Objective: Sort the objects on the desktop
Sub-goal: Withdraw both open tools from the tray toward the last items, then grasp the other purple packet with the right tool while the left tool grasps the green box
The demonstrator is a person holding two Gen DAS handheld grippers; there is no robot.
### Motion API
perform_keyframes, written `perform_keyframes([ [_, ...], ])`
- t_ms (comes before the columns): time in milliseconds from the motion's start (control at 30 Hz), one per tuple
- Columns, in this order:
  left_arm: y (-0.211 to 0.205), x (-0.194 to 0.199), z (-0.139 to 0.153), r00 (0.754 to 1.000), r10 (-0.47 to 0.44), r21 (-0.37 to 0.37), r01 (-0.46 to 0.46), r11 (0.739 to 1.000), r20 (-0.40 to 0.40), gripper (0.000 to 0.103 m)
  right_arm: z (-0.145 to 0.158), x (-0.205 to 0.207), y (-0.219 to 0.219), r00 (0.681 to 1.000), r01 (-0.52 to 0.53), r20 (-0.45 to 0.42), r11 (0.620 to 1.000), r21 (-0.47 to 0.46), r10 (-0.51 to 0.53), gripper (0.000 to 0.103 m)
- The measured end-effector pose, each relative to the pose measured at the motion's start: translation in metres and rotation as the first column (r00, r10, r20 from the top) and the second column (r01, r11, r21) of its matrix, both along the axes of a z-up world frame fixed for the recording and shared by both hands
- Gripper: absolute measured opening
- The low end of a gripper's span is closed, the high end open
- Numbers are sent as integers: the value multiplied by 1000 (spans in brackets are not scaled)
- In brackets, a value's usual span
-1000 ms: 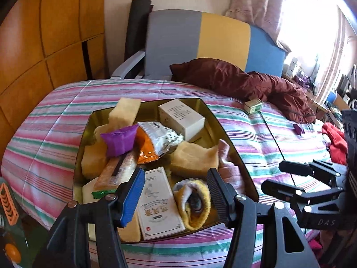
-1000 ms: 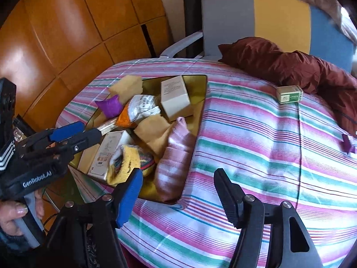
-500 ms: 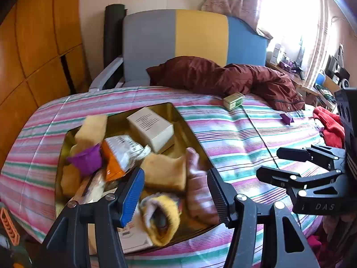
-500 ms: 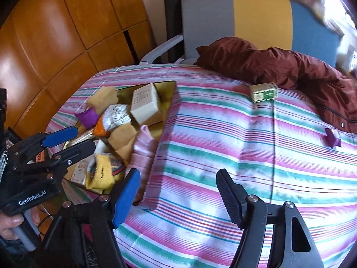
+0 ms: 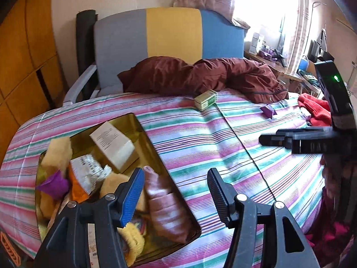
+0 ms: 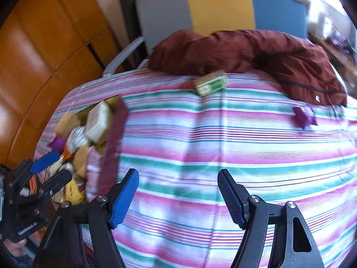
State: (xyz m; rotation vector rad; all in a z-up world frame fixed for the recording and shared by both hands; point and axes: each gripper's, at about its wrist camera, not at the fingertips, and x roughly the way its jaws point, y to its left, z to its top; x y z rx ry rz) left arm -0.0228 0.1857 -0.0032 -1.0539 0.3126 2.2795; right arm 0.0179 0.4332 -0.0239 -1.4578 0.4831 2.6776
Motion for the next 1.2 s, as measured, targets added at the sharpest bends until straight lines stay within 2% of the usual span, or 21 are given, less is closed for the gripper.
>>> perform_keyframes([
  [200,20,-9,-4,999,-27,-9,27,1000,32,61,-5,-2,72,986,161,32,987,-12,-161,74],
  [400,38,-26,-11,994,-39,-9,40,999,98,61,-21,-11,144,949,307,62,951,32,-309,74],
  [633,68,-45,-15,985,-67,-11,70,998,157,62,-48,-32,186,947,301,77,945,127,-312,73],
  [733,84,-52,-14,982,-87,-18,91,996,166,62,-59,-40,204,947,304,70,943,134,-315,73],
  [833,99,-61,-17,973,-107,-12,112,994,206,68,-67,-47,217,951,295,62,948,121,-304,74],
  [1000,122,-82,-18,962,-116,-27,127,992,248,69,-75,-57,225,966,247,41,957,149,-255,83],
  [1200,149,-112,-23,963,-116,-76,138,988,243,69,-83,-73,222,981,177,39,956,235,-191,84],
])
